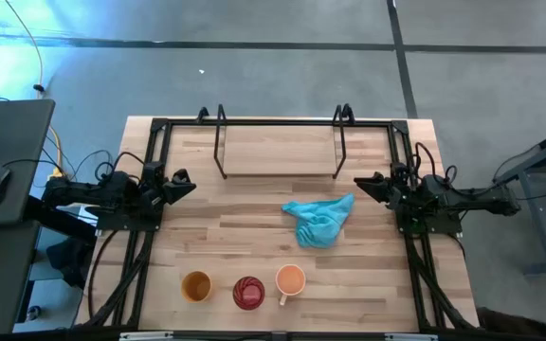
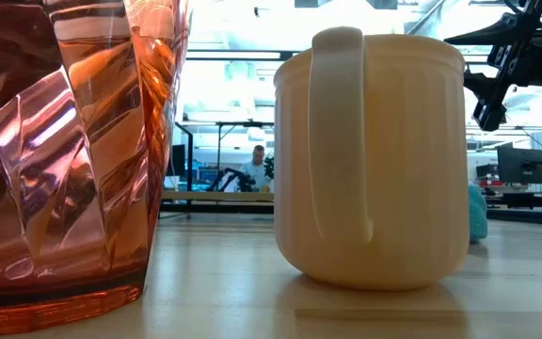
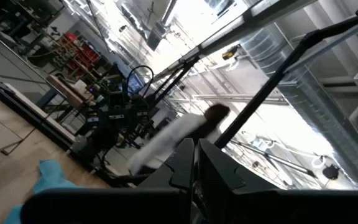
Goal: Stack small to large cups/mugs on shelf
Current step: Put the orange mug on the shelf
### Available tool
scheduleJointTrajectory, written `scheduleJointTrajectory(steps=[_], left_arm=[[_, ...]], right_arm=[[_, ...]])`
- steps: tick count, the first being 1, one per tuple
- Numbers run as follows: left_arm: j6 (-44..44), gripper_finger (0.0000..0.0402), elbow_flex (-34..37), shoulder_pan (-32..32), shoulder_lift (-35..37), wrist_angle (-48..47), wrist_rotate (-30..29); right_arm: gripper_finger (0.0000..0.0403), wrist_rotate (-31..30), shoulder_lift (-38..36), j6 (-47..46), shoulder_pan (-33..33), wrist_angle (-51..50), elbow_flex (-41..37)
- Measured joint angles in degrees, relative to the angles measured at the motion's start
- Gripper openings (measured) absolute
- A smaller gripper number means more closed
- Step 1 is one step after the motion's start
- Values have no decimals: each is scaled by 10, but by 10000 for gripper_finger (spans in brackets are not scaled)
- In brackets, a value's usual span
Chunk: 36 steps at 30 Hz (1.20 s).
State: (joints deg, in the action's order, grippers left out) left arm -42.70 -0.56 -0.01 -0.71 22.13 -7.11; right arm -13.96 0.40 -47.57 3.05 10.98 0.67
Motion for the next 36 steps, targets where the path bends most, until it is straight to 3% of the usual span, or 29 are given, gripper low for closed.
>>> scheduleJointTrajectory(steps=[26,32,36], left_arm=[[15,12,0,0,0,8,-14],[-6,12,0,0,0,-64,-15],[-29,12,0,0,0,-102,-15]], right_arm=[[177,-20,0,25,0,-2,0],[177,60,5,-30,0,-59,0],[177,104,37,-78,2,-33,0]])
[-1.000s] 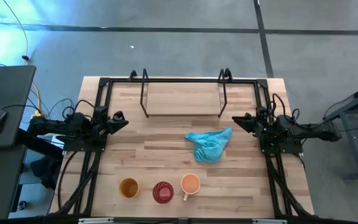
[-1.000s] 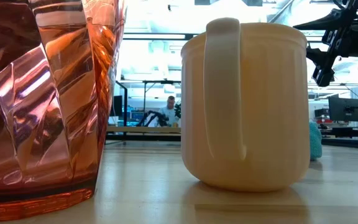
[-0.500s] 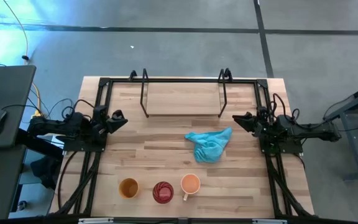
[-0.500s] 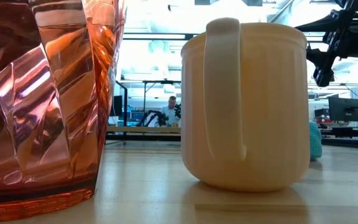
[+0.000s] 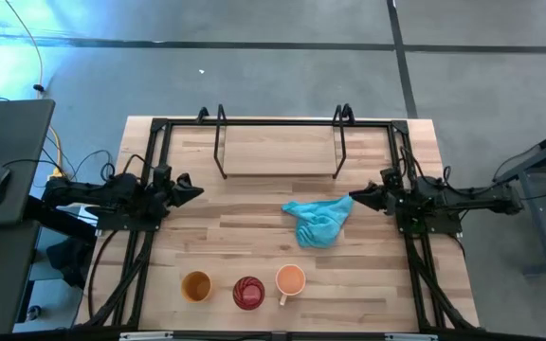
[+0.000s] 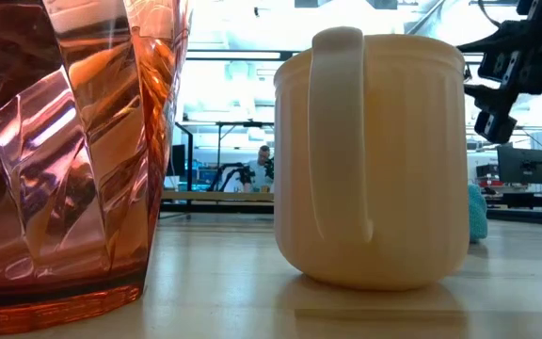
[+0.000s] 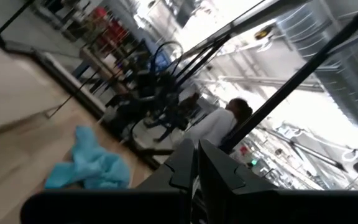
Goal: Stack small to large cups/mugs on shelf
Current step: Put the orange mug on the shelf
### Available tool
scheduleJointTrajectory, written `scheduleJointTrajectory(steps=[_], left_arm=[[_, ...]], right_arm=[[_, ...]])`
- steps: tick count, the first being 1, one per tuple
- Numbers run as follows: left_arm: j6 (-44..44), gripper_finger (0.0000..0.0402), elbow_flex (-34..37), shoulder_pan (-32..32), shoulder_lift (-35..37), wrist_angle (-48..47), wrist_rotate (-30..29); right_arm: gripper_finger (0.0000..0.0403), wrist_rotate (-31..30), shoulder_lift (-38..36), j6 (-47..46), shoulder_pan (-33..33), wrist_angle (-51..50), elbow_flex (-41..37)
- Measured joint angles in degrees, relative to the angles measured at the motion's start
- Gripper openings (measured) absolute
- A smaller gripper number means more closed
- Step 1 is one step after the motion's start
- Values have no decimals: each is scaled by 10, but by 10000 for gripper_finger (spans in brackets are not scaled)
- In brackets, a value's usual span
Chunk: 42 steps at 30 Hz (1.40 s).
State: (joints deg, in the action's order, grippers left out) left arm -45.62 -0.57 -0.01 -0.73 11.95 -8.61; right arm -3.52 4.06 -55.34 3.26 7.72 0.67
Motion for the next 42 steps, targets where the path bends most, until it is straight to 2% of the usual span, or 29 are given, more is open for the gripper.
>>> scheduleJointTrajectory(steps=[7,14,18,23,27,30,34,38,42], left_arm=[[-14,12,0,0,0,-27,17],[-42,12,0,0,0,-47,22],[-52,12,0,0,0,-49,21],[-58,12,0,0,0,-49,16],[-58,12,0,0,0,-49,9],[-58,12,0,0,0,-49,4],[-57,12,0,0,0,-42,9],[-36,12,0,0,0,13,48],[-9,12,0,0,0,60,62]], right_arm=[[177,6,91,28,36,161,0],[177,14,184,69,78,157,7],[177,-9,247,171,92,105,69],[177,-39,335,322,103,-10,206],[177,-64,402,388,104,-97,311],[177,-70,446,402,103,-130,372],[177,-70,494,372,103,-170,438],[177,-70,532,370,103,-244,497],[177,-70,565,371,103,-289,538]])
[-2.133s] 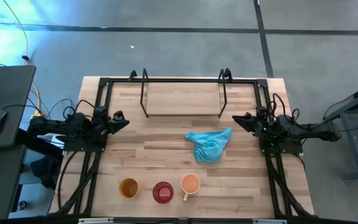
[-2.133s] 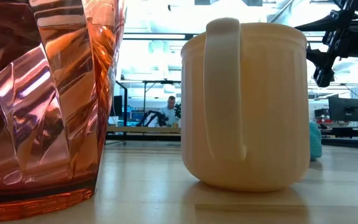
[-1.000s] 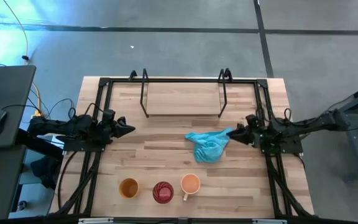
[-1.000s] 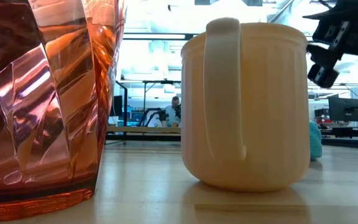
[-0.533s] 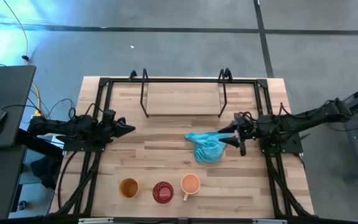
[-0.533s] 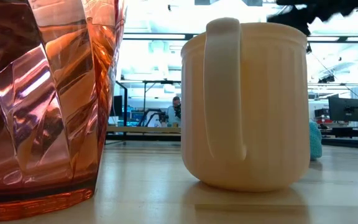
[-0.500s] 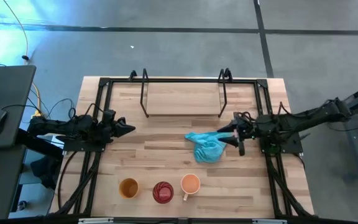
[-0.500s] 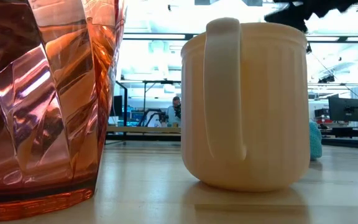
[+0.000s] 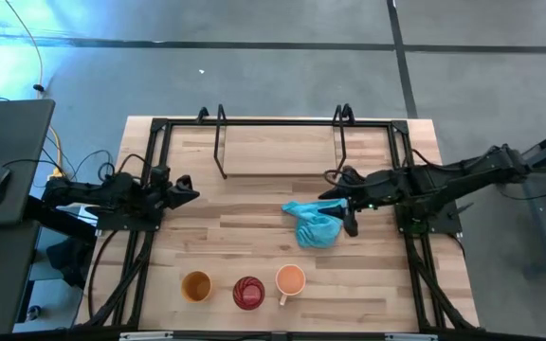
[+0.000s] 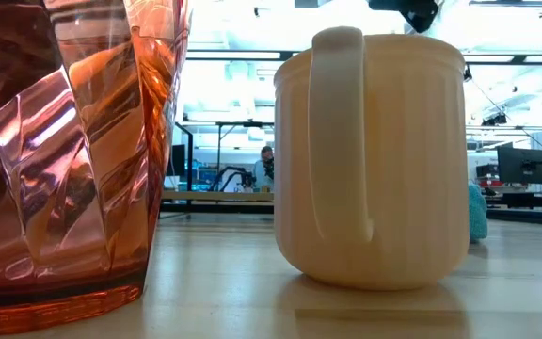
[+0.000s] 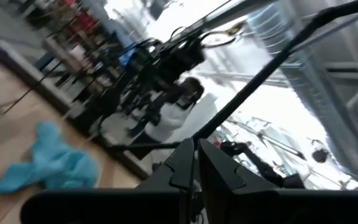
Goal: Stack small to large cups/mugs on shelf
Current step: Put the orange mug on the shelf
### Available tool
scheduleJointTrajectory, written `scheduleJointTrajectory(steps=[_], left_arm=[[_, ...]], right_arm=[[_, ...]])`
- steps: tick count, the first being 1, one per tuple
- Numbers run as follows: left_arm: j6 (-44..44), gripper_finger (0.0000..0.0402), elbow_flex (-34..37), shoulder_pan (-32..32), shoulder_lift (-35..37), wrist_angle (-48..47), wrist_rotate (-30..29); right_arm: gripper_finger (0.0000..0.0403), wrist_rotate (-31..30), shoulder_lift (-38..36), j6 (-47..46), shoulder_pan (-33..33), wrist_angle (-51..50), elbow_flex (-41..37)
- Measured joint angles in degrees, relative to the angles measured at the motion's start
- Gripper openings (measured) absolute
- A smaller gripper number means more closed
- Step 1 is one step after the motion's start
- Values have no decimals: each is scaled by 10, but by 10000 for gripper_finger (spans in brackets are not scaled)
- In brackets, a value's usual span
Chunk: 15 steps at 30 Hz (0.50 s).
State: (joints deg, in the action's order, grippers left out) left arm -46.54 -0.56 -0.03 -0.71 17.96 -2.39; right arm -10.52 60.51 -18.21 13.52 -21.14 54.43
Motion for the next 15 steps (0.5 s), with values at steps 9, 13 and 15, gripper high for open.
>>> scheduleJointTrajectory(steps=[9,13,15], left_arm=[[13,12,0,0,0,-43,9],[13,12,0,0,0,-86,9],[13,12,0,0,0,-99,9]], right_arm=[[177,49,41,-146,0,-16,26],[177,71,68,-209,8,-48,27],[177,86,90,-229,21,-49,27]])
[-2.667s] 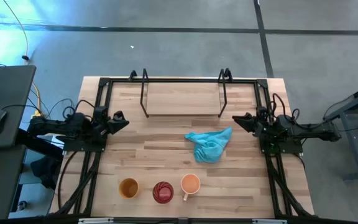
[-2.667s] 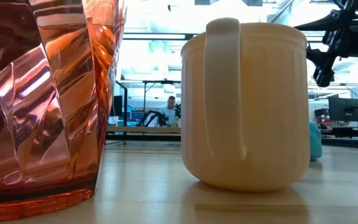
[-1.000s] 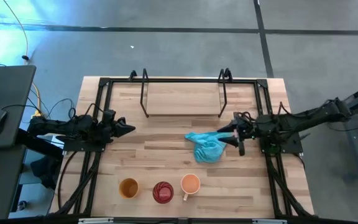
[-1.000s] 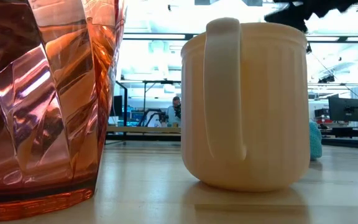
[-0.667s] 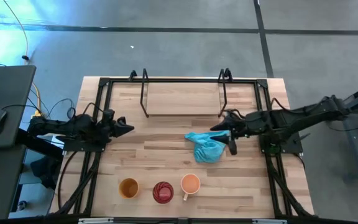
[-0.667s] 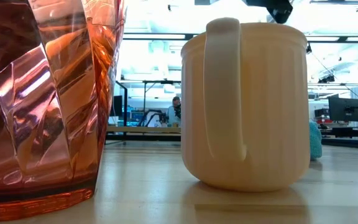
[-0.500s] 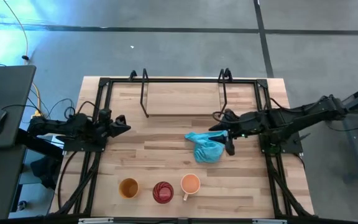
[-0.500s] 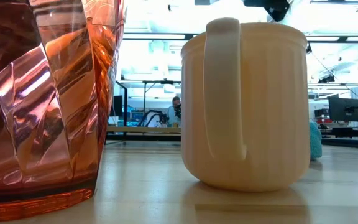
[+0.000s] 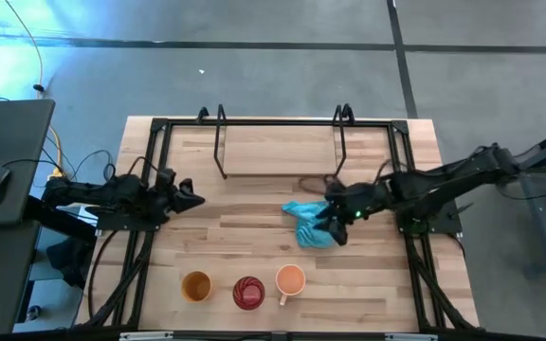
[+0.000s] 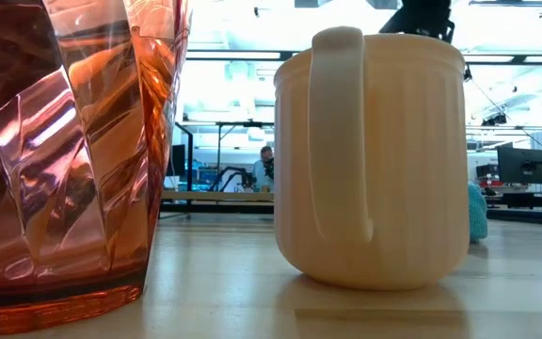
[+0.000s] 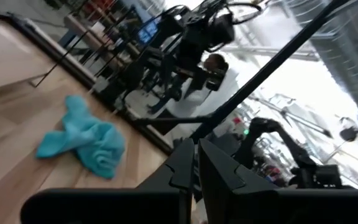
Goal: Stack small to large cups/mugs on shelf
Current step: Put the orange mug on the shelf
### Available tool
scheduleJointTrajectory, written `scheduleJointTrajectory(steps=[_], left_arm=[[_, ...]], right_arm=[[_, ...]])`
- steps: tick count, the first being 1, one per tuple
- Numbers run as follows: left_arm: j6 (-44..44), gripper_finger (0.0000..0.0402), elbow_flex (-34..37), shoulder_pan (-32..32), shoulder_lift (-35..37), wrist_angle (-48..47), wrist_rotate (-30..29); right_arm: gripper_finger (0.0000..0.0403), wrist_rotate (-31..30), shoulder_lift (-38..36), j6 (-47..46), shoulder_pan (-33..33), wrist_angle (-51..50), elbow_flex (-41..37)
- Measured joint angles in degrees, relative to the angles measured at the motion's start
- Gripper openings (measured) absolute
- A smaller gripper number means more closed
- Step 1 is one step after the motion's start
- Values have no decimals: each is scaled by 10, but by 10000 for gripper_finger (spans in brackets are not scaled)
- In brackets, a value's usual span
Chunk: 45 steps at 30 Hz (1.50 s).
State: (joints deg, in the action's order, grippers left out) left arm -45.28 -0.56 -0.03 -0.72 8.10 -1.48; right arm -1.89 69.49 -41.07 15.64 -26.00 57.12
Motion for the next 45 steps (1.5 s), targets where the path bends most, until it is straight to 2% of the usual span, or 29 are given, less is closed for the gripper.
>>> scheduleJointTrajectory(steps=[8,14,22,25,31,36,45], left_arm=[[0,12,0,0,0,-19,0],[0,12,0,0,0,-30,-3],[1,12,0,0,0,-73,-4],[20,12,0,0,0,-72,2],[24,12,0,0,0,-72,11],[-17,12,0,0,-1,-67,60],[-30,12,0,0,-2,-44,18]], right_arm=[[177,60,106,-32,60,57,0],[177,32,138,-92,72,99,0],[177,1,183,-244,84,118,0],[177,-7,204,-288,89,161,0],[177,17,240,-308,88,222,-1],[177,30,239,-295,84,209,-1],[177,40,238,-285,84,131,-1]])
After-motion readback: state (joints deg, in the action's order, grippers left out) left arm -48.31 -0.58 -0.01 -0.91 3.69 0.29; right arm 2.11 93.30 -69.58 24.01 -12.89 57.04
